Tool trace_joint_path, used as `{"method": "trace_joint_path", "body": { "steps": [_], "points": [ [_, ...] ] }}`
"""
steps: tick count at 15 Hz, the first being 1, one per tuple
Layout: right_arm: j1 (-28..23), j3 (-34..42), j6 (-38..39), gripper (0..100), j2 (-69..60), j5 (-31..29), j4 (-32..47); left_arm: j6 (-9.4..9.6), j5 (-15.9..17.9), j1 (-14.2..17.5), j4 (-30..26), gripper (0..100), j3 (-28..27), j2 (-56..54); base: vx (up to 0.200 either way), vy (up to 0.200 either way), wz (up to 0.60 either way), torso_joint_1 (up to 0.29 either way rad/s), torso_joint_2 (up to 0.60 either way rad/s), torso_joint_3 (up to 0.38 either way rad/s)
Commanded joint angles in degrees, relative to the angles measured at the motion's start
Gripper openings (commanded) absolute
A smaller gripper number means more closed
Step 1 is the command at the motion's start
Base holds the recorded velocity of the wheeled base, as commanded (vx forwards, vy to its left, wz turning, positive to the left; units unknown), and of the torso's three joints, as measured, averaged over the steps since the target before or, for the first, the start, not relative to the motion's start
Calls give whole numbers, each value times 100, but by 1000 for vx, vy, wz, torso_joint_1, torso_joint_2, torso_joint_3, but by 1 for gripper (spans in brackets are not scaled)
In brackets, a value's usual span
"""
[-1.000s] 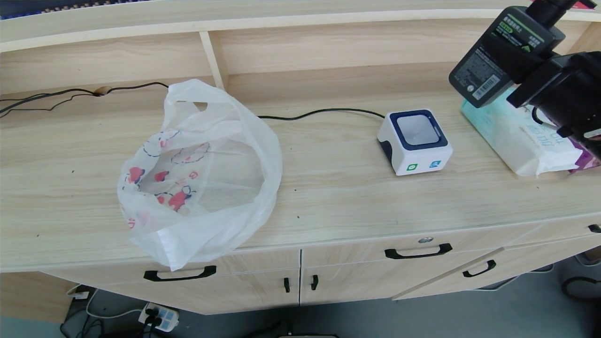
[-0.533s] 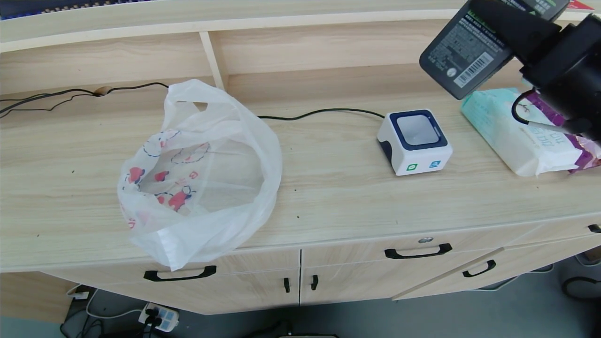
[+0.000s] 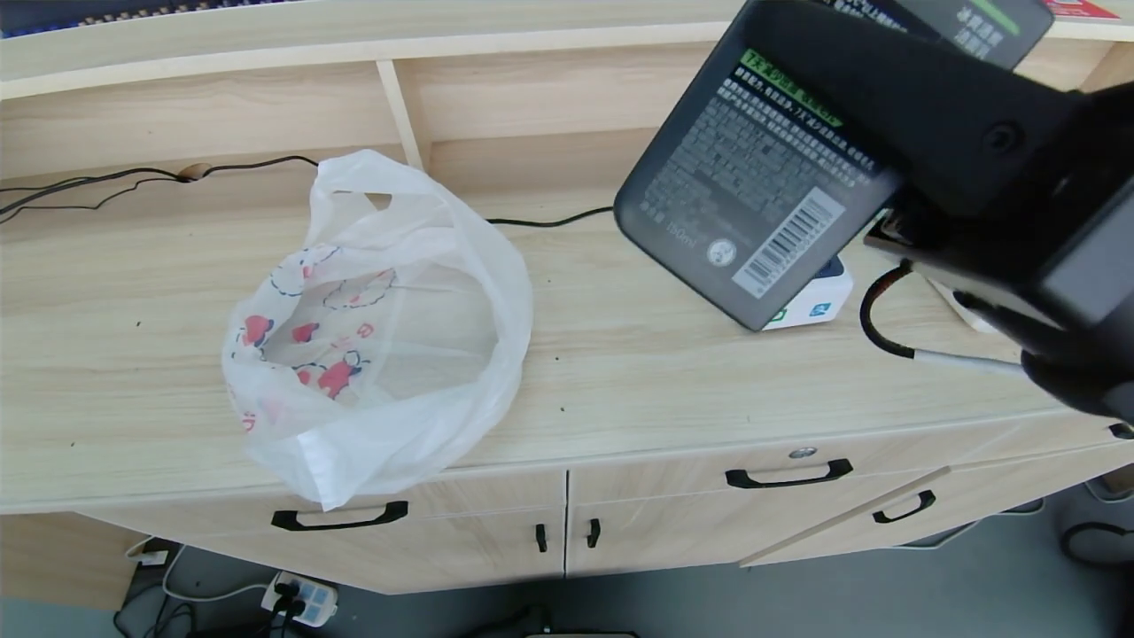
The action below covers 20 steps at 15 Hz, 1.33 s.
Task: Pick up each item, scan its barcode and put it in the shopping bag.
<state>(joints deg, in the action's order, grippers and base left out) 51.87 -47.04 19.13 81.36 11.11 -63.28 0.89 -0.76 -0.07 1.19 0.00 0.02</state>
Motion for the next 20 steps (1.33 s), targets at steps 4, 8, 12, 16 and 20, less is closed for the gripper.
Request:
{"method": "trace_joint_path", "body": {
  "steps": [4,8,12,16,20],
  "points": [
    [535,248,188,0,-138,-73,-18,-1,-4,-1,4,100,0,-2,0,0,0,0,0,0],
    [658,319,320,0,-243,-65,0,8,-4,7,4,100,0,-2,0,0,0,0,0,0],
    [666,547,337,0,-331,-65,-9,8,-4,-1,4,100,0,-2,0,0,0,0,0,0],
    [666,644,487,0,-410,-65,-18,8,-4,-1,-5,100,0,-2,0,0,0,0,0,0],
    [666,688,478,0,-402,-65,-9,8,-4,-1,-5,100,0,-2,0,0,0,0,0,0]
  ]
}}
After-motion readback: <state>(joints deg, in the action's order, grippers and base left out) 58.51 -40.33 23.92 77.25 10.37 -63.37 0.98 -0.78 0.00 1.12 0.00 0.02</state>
